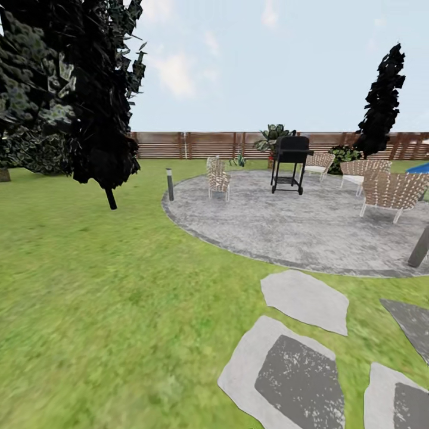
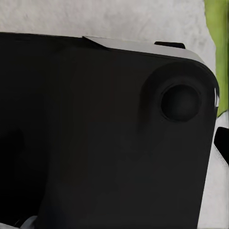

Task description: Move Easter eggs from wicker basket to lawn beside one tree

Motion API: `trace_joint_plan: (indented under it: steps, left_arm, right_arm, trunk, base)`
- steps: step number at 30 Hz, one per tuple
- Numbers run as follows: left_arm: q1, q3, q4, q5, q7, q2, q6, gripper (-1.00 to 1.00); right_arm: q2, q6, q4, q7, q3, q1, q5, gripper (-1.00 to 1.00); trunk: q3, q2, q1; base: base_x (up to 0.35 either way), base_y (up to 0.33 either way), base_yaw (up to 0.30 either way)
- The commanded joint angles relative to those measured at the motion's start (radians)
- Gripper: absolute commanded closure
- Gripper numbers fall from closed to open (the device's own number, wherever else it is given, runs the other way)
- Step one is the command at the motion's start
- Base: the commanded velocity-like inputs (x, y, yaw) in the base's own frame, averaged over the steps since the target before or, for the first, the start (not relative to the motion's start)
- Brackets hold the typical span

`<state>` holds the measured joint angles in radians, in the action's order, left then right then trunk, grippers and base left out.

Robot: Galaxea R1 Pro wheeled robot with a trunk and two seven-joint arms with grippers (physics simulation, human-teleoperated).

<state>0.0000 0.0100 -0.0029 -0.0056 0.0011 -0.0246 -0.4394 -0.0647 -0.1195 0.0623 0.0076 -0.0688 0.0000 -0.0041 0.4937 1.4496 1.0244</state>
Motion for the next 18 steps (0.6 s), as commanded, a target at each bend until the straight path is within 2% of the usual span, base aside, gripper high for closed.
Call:
trace_joint_plan:
  steps: [1, 7, 18]
  left_arm:
    - [0.000, 0.001, 0.000, -0.001, 0.000, 0.000, -0.003, -1.00]
    - [0.000, 0.001, 0.000, -0.001, 0.000, 0.000, -0.003, -1.00]
    - [0.000, 0.001, 0.000, -0.001, 0.000, 0.000, -0.003, -1.00]
  right_arm:
    - [0.000, -0.002, 0.001, 0.000, -0.006, 0.000, -0.001, -1.00]
    - [0.000, -0.002, 0.001, 0.000, -0.006, 0.000, -0.001, -1.00]
    - [-0.001, -0.002, 0.001, 0.000, -0.006, 0.000, -0.001, -1.00]
  trunk:
    - [0.001, 0.000, 0.001]
    - [0.001, 0.000, 0.001]
    - [0.001, 0.000, 0.001]
  base:
    - [0.335, 0.000, -0.208]
    - [0.335, 0.000, -0.187]
    - [0.335, 0.000, -0.023]
